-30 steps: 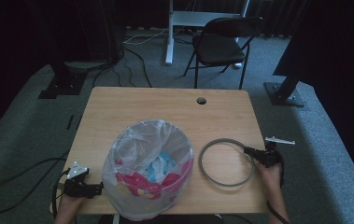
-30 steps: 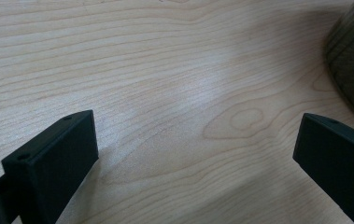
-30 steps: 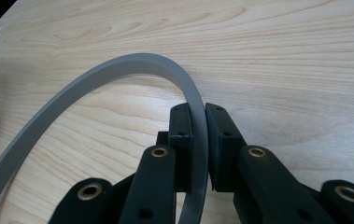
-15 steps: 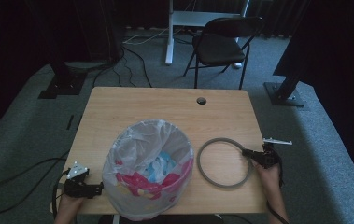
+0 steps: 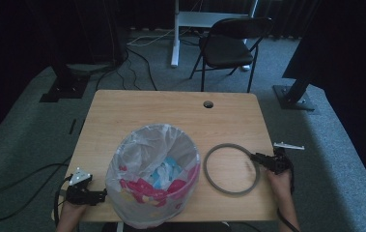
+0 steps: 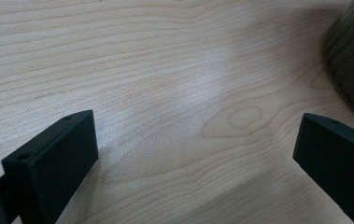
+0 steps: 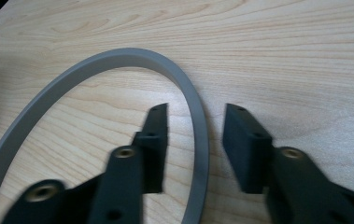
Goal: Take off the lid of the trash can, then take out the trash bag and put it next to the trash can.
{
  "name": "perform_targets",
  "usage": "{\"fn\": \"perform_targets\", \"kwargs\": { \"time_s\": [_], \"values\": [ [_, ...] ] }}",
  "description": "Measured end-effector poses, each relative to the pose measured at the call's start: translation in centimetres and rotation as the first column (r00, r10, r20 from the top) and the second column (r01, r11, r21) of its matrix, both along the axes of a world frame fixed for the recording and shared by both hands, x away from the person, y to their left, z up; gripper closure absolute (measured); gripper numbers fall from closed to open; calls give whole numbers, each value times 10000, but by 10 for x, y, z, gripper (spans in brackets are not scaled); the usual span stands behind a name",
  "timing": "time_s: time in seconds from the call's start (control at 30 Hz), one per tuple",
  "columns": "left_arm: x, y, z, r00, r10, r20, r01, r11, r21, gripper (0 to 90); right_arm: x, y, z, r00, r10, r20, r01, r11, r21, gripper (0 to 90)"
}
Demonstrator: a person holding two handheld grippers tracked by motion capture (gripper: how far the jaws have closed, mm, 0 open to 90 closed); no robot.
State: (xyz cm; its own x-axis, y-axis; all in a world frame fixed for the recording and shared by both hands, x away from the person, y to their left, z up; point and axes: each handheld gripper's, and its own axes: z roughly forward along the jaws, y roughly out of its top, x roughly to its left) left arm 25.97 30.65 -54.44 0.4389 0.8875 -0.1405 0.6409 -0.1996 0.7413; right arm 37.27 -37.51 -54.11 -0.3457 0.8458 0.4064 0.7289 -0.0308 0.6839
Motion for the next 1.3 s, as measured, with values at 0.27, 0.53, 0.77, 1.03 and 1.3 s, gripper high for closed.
{"fn": "perform_targets", "kwargs": {
  "time_s": [0.27,0.53,0.77,1.03,1.3],
  "values": [
    [0,1,0,10000,-51,-13,51,10000,-67,1,-3,7,15,9978,629,200,-637,9972,404,325],
    [0,1,0,10000,-92,-40,91,9999,-45,1,0,38,29,9842,1747,291,-1755,9842,243,149],
    [0,1,0,9999,-151,-72,151,9999,4,1,0,62,57,9641,2451,1021,-2498,9676,358,117],
    [-5,3,4,9988,-481,27,481,9988,-96,0,-7,87,94,9327,3100,1843,-3211,9465,332,117],
    [-16,13,27,9956,-749,570,760,9969,-186,1,-10,106,125,9091,3450,2333,-3580,9336,146,118]
  ]
}}
